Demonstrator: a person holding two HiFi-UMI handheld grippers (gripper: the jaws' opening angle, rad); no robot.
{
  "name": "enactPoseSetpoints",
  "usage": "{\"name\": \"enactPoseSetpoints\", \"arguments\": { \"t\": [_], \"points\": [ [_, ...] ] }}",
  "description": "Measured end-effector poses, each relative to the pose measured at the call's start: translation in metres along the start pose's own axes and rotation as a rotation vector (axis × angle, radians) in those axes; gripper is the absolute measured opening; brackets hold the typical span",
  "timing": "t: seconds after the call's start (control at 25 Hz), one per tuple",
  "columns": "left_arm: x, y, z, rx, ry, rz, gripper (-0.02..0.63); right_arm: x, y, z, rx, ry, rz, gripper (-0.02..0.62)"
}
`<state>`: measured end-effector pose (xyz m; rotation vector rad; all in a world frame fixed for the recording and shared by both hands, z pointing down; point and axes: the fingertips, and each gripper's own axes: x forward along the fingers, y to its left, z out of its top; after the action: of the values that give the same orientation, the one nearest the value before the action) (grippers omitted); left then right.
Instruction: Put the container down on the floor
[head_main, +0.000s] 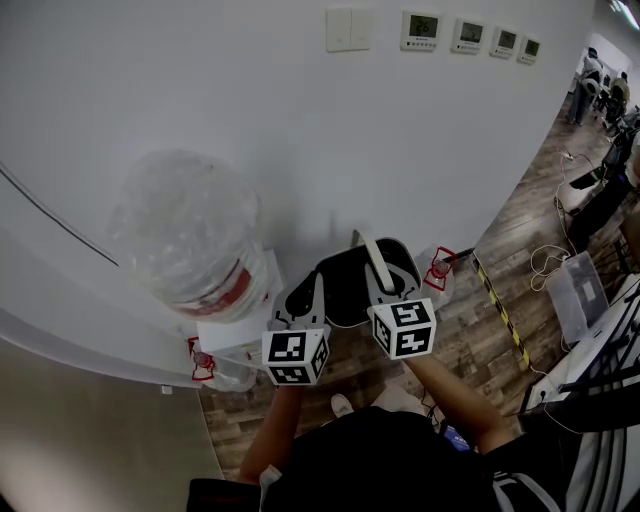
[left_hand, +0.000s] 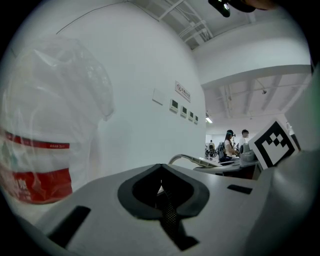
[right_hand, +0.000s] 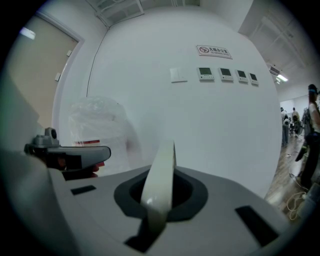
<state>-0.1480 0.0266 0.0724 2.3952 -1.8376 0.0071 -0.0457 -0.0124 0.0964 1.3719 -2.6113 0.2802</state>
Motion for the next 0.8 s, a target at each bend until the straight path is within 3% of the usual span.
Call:
{"name": "enactPoseSetpoints", "arguments": {
  "t": [0.4, 0.8],
  "points": [
    [0.022, 0.003, -0.013, -0.019, 0.025, -0.019, 0.018, 0.017, -0.007, -0.009, 0.010, 0.024, -0.003, 0.031],
    [0.052, 0.011, -0.038, -0.068, 0.061, 0.025, 0.018, 0.045, -0.021, -0.025, 0.036, 0.075, 0.017, 0.031]
  ]
}}
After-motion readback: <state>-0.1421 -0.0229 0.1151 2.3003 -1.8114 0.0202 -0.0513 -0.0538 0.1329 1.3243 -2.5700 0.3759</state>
